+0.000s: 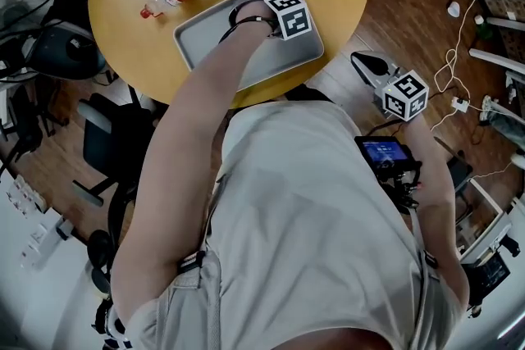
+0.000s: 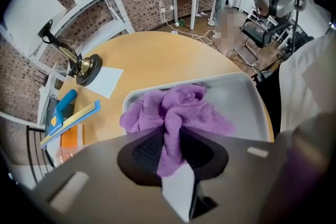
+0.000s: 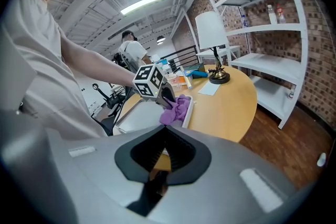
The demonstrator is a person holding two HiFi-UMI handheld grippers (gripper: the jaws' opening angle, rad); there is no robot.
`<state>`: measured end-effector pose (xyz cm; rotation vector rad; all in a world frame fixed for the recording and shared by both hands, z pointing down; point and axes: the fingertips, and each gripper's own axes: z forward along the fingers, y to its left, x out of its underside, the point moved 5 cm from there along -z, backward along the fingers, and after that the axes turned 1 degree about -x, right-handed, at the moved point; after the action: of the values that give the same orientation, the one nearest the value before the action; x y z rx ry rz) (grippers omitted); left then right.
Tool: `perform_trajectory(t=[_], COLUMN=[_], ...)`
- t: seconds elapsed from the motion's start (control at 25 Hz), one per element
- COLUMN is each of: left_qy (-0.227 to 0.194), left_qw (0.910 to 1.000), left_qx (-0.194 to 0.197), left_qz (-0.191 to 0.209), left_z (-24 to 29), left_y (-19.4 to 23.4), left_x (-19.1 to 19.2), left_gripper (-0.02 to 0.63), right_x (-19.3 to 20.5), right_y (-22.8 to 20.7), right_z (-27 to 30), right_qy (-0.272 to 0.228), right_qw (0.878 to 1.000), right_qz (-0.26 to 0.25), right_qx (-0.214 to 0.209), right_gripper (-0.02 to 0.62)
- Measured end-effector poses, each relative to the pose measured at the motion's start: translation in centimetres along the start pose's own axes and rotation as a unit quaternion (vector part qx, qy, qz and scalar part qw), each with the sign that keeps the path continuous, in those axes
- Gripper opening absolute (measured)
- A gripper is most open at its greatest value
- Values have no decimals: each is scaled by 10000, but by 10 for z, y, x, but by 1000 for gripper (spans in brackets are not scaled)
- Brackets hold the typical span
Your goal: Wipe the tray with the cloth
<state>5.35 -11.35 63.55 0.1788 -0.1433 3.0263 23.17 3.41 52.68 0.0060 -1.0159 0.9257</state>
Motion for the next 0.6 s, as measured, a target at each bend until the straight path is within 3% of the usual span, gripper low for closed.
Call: perform_trajectory(t=[0.28,0.44,0.6], left_qy=[150,81,-272], left_qw=[9985,9983,9981], left_qx=[-520,-570,-509], left_qz=[-90,-84,-192], left_z=[3,-2,-22], left_y=[40,35,24], left_x=[18,16,13], left_gripper=[95,95,94], right_x=[5,5,1], right_y=[0,2,5], right_z=[-2,-7,-8], right_qy=[14,-3,-44], right_qw=[10000,10000,10000], right_qz=[32,21,-53], right_qx=[30,52,-9], right_gripper=[3,3,3])
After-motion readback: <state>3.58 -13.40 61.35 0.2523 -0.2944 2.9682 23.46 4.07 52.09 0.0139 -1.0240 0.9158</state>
